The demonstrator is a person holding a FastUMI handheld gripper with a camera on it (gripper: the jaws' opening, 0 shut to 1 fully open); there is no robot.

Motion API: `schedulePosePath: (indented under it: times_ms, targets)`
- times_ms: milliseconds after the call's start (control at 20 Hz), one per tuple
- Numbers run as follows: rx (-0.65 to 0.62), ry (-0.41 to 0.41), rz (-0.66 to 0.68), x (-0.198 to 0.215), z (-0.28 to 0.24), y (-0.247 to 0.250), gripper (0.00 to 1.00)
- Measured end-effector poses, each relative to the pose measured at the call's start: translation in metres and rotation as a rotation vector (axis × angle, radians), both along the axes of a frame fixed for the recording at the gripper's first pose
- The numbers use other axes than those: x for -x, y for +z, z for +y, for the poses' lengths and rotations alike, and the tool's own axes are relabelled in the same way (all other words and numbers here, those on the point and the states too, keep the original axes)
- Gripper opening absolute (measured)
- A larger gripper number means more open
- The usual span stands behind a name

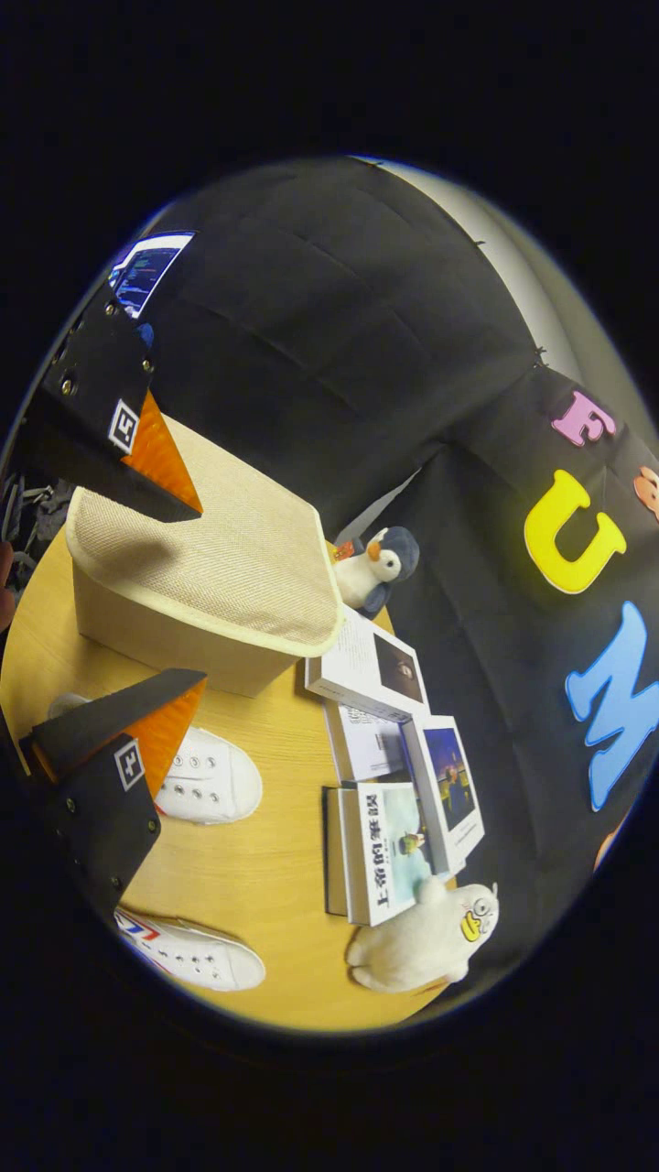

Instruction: Open the storage box then place both shoes into the box .Put the left shoe in first, then the right shoe, with the right side of both shoes facing outward in a uniform manner.

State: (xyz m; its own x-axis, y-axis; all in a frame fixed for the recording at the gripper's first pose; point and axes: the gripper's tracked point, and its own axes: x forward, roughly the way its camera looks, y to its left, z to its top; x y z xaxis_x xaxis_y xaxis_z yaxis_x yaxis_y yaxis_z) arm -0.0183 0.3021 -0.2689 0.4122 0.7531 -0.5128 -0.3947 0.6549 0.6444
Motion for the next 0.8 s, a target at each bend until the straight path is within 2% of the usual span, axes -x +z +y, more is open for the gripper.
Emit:
schedulePosePath:
  times_ms: [450,550,650,750,800]
  targets:
    - [-0.178,0.051,0.235,0.014,0.033,-0.010,0.95]
    - [-0.198,0.053,0.267,0.014,0.034,-0.008,0.85]
    - [-0.204,0.067,0.269,0.015,0.034,-0.004,0.82]
    - [-0.209,0.069,0.268,0.013,0.033,-0.005,0.63]
    - [-0.217,0.074,0.273,0.014,0.033,-0.003,0.59]
